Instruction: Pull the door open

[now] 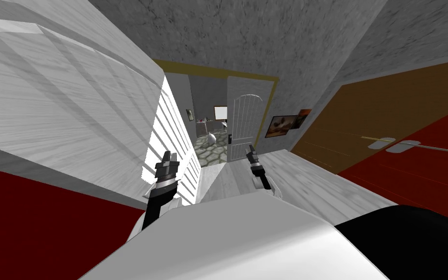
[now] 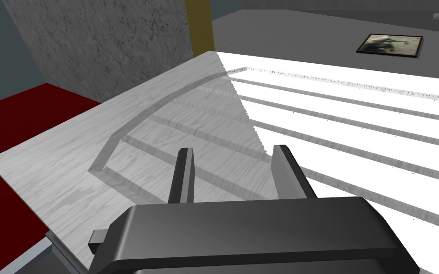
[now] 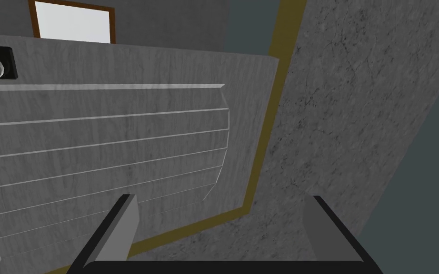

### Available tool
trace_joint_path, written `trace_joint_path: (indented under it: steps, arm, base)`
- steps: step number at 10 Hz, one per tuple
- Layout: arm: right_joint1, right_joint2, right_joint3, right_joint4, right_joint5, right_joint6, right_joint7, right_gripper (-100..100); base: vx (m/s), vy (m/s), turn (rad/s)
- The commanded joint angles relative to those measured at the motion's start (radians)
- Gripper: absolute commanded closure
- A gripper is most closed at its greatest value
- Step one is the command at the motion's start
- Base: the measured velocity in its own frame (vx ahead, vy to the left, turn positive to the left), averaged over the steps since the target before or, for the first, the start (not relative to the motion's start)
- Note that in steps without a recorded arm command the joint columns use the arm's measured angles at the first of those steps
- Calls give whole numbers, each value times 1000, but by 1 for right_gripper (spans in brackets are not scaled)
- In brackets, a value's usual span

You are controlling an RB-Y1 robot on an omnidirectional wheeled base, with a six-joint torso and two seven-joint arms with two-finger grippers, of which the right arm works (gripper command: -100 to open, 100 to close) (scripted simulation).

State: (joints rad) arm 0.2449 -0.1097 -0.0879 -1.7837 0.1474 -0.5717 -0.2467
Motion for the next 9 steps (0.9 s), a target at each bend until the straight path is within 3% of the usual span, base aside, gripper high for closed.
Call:
trace_joint_path:
  steps: [1,9]
  arm:
    - [-26,-8,-4,49,13,0,-19,-100]
    - [-151,-40,-19,265,76,3,-91,-100]
  base:
    - [95,2,-9]
    - [88,-3,-6]
